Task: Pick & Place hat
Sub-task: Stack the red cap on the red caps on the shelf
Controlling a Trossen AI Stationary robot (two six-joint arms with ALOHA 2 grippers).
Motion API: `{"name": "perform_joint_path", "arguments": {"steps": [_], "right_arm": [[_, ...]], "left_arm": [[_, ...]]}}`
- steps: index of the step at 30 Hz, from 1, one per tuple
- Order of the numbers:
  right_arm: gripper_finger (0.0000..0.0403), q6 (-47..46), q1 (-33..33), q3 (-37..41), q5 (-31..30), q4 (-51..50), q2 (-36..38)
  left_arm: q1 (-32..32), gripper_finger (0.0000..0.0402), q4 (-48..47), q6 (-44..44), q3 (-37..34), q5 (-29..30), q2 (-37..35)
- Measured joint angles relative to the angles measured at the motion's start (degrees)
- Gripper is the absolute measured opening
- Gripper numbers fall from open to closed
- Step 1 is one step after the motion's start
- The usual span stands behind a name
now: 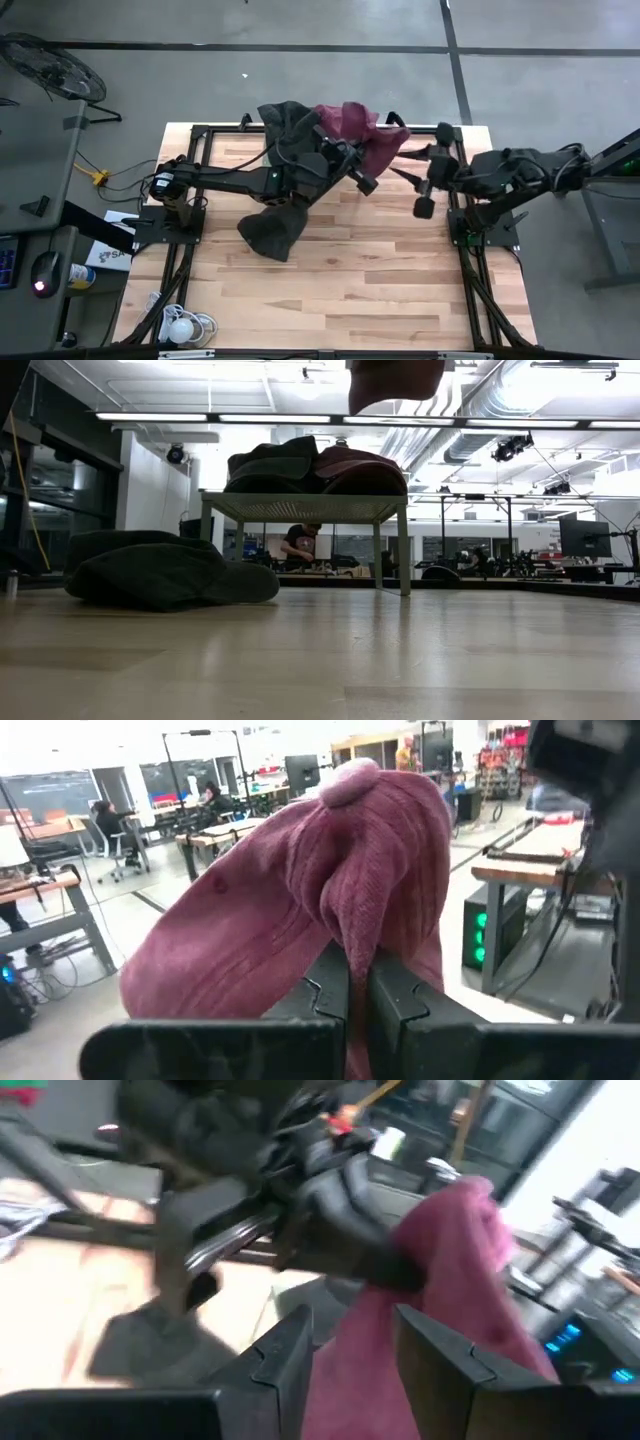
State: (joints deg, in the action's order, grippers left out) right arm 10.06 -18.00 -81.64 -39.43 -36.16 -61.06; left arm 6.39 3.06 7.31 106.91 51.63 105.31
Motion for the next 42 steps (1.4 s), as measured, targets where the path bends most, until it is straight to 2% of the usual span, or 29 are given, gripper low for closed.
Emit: {"name": "perform_joint_path", "arguments": {"steps": [3, 7, 11, 18, 24, 29, 33, 36, 42], "right_arm": [[0.0131, -5.27, 0.02, -3.53, -5.64, 0.13, -2.44], [0.0131, -18.49, 0.02, -8.24, -13.80, 0.39, -4.95], [0.0131, -26.52, 0.01, -11.14, -15.52, 0.28, -7.42], [0.0131, -35.64, 0.51, -11.91, -14.71, 3.06, -10.63], [0.0138, -42.99, 3.09, -11.91, -11.14, 3.68, -11.45], [0.0175, -49.77, 5.81, -11.91, -8.84, 4.85, -11.43], [0.0218, -56.40, 8.06, -11.91, -3.37, 5.22, -11.47], [0.0246, -60.07, 9.56, -11.91, -1.43, 5.19, -11.72], [0.0275, -64.56, 9.81, -11.91, 2.46, 4.51, -11.73]], "left_arm": [[0.00, 0.0004, -2.35, 0.20, 0.00, 0.03, 0.00], [0.00, 0.0004, -3.68, 2.71, 0.00, 1.80, 0.01], [0.00, 0.0004, -3.65, 6.97, 0.00, 4.59, 0.01], [0.00, 0.0004, -3.11, 17.02, 0.00, 8.52, 0.01], [0.00, 0.0004, -3.05, 24.47, 0.00, 10.51, 0.00], [0.07, 0.0004, -2.96, 30.44, 0.00, 11.11, 0.01], [0.45, 0.0004, -2.41, 35.91, 0.00, 11.77, 0.01], [0.87, 0.0004, -1.29, 41.78, 0.00, 11.76, 0.01], [0.76, 0.0004, 0.77, 51.82, 0.00, 12.54, 0.00]]}}
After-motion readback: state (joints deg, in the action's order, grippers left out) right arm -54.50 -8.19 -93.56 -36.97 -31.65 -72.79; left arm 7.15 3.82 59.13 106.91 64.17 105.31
